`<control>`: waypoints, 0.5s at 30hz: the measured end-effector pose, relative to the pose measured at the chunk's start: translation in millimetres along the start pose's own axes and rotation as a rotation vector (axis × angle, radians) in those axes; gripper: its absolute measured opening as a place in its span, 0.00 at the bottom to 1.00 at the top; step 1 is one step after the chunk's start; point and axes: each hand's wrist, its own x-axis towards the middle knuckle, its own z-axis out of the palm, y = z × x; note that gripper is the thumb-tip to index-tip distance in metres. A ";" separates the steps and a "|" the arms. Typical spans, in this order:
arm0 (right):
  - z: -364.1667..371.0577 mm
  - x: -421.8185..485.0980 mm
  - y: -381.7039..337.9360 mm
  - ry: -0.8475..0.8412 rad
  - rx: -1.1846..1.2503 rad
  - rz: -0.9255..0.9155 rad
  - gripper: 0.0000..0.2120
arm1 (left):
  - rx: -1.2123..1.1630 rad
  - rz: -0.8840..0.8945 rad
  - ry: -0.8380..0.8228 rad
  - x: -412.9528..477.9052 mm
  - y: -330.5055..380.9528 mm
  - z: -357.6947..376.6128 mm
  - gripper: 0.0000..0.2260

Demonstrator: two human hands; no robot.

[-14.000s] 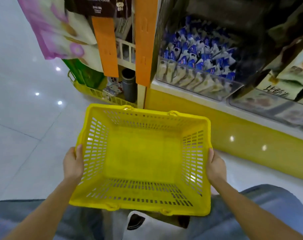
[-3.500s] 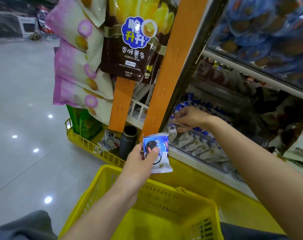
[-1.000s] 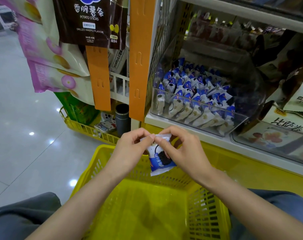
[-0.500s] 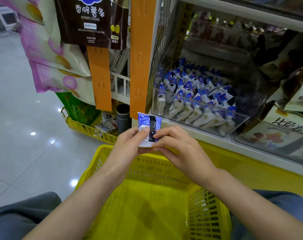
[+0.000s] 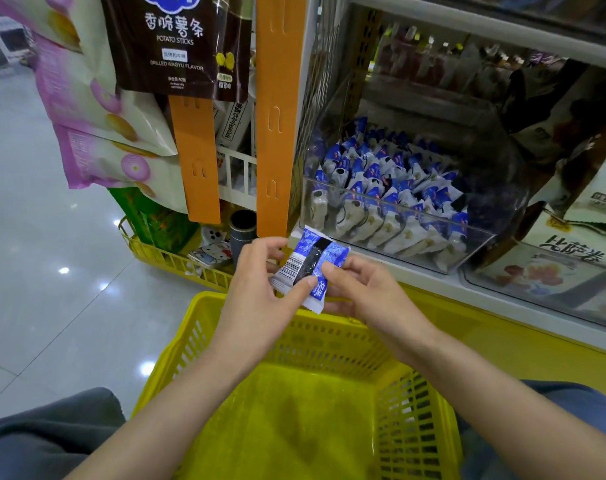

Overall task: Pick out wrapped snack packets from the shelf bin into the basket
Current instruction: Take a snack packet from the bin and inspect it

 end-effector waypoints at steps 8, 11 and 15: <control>5.0 0.0 6.5 0.096 -0.023 0.030 0.13 | 0.348 0.249 -0.160 -7.0 1.7 -8.6 0.14; 7.4 0.2 8.7 0.076 0.020 0.084 0.14 | 0.500 0.236 -0.202 -6.3 3.7 -7.1 0.15; 10.1 -0.3 10.6 0.091 -0.052 0.072 0.12 | 0.711 0.265 -0.249 -4.9 1.2 -5.5 0.16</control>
